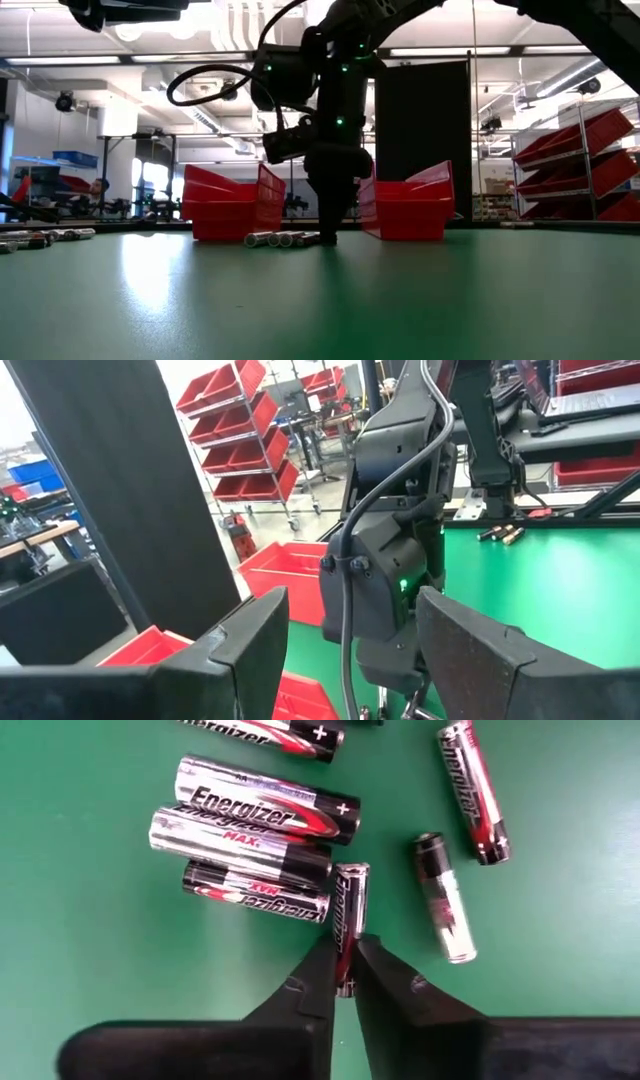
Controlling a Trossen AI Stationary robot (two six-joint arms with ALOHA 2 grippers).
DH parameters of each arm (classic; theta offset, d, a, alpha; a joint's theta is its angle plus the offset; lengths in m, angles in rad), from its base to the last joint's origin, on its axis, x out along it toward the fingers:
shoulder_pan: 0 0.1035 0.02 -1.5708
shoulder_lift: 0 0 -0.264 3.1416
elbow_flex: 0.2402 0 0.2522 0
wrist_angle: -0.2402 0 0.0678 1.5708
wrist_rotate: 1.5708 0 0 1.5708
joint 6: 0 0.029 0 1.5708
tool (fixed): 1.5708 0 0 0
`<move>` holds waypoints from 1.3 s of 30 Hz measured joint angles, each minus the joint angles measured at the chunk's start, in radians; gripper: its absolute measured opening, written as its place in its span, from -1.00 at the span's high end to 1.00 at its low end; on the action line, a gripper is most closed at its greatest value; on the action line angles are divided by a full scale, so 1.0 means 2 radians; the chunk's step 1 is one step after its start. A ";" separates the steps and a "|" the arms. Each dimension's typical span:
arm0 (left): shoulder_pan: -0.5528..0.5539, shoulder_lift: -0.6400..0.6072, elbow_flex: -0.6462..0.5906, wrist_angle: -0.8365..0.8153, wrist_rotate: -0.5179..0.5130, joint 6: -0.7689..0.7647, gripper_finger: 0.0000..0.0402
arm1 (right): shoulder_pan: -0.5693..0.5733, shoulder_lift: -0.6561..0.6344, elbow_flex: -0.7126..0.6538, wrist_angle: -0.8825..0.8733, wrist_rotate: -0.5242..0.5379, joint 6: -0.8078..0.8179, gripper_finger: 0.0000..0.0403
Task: Sort batteries
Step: Put the silver battery into the left red bin
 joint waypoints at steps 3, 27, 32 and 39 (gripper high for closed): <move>0.000 0.000 0.000 0.000 0.000 -0.003 0.01 | 0.000 -0.005 -0.001 -0.001 0.008 0.000 0.93; -0.002 0.000 0.002 0.002 -0.001 -0.007 0.01 | -0.028 -0.090 0.019 0.297 0.057 -0.030 0.94; -0.014 0.000 0.011 0.003 0.000 0.003 0.01 | -0.045 -0.072 0.019 0.272 0.078 -0.008 0.89; -0.022 0.000 0.011 0.003 0.000 0.010 0.01 | -0.047 -0.077 0.019 0.276 0.076 0.001 0.44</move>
